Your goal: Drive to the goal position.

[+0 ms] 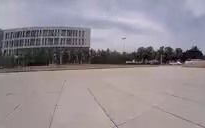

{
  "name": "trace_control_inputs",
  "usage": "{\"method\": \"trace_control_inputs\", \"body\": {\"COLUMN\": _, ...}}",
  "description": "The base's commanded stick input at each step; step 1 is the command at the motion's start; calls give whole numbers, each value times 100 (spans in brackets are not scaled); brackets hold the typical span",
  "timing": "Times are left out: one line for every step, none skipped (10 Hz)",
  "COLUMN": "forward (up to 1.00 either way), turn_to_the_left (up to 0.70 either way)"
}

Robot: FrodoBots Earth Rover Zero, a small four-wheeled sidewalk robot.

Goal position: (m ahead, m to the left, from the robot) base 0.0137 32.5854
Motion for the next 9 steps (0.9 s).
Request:
{"method": "trace_control_inputs", "body": {"forward": 0, "turn_to_the_left": 100}}
{"method": "trace_control_inputs", "body": {"forward": 0, "turn_to_the_left": 100}}
{"method": "trace_control_inputs", "body": {"forward": 0, "turn_to_the_left": 100}}
{"method": "trace_control_inputs", "body": {"forward": 0, "turn_to_the_left": 100}}
{"method": "trace_control_inputs", "body": {"forward": 0, "turn_to_the_left": 100}}
{"method": "trace_control_inputs", "body": {"forward": 0, "turn_to_the_left": 100}}
{"method": "trace_control_inputs", "body": {"forward": 0, "turn_to_the_left": 100}}
{"method": "trace_control_inputs", "body": {"forward": 0, "turn_to_the_left": 100}}
{"method": "trace_control_inputs", "body": {"forward": 0, "turn_to_the_left": 100}}
